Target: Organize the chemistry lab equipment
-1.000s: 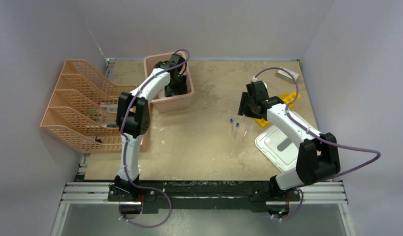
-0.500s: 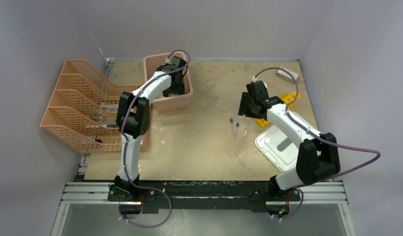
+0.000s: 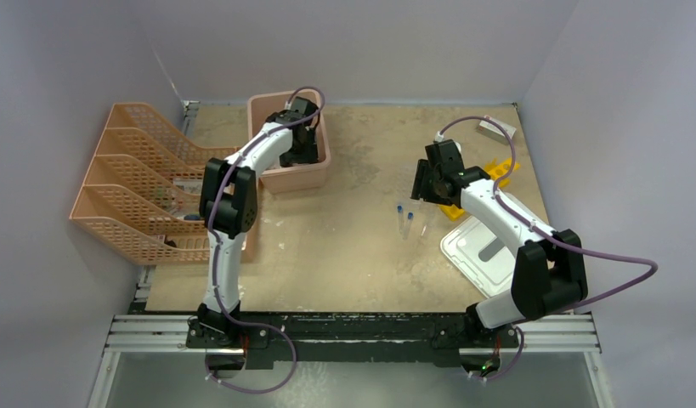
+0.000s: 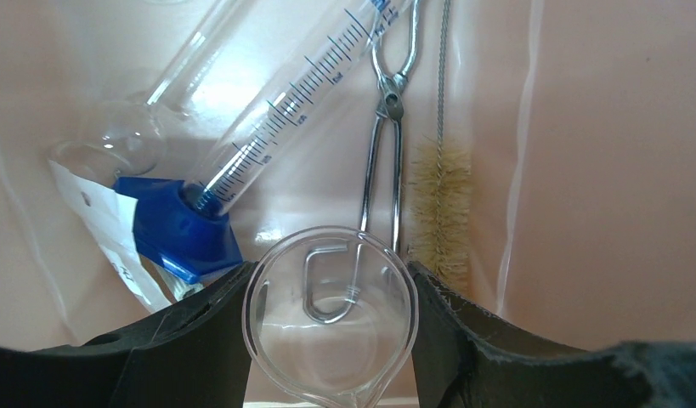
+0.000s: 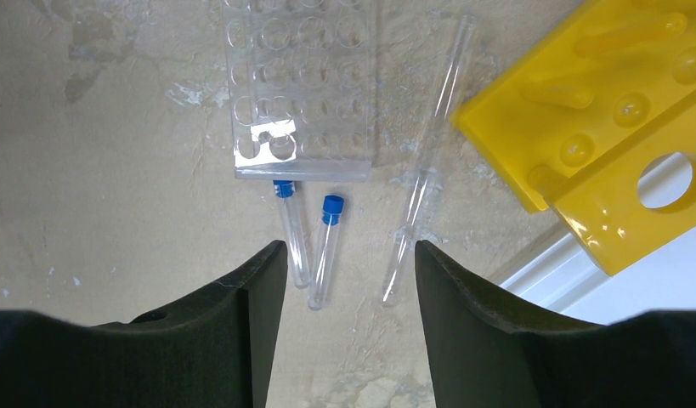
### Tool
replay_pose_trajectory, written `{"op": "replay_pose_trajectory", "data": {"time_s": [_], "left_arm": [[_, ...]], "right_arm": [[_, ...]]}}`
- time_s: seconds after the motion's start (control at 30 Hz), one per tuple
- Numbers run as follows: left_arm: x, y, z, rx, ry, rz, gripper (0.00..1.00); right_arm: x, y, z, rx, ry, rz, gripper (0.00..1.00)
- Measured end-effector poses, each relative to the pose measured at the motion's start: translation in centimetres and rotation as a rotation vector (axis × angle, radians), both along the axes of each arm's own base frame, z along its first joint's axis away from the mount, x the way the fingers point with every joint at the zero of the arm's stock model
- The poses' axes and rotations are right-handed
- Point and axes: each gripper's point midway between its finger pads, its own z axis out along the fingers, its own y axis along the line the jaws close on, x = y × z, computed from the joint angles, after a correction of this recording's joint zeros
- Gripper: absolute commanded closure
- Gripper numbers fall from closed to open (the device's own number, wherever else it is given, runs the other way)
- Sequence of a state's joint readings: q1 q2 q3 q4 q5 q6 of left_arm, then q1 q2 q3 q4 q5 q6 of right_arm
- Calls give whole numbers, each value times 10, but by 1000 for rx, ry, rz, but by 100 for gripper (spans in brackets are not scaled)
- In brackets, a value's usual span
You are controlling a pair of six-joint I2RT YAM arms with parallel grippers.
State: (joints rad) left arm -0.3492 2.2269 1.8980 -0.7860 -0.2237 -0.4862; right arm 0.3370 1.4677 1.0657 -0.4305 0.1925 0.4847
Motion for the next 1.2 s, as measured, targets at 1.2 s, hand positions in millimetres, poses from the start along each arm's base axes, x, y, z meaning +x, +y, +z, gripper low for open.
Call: {"op": "replay_pose_trajectory", "data": {"time_s": [1.2], "left_arm": [[-56,-33,227,-345,-389,-246,22]], "right_arm": [[2,-14,75,-12,-135,-7,39]]}}
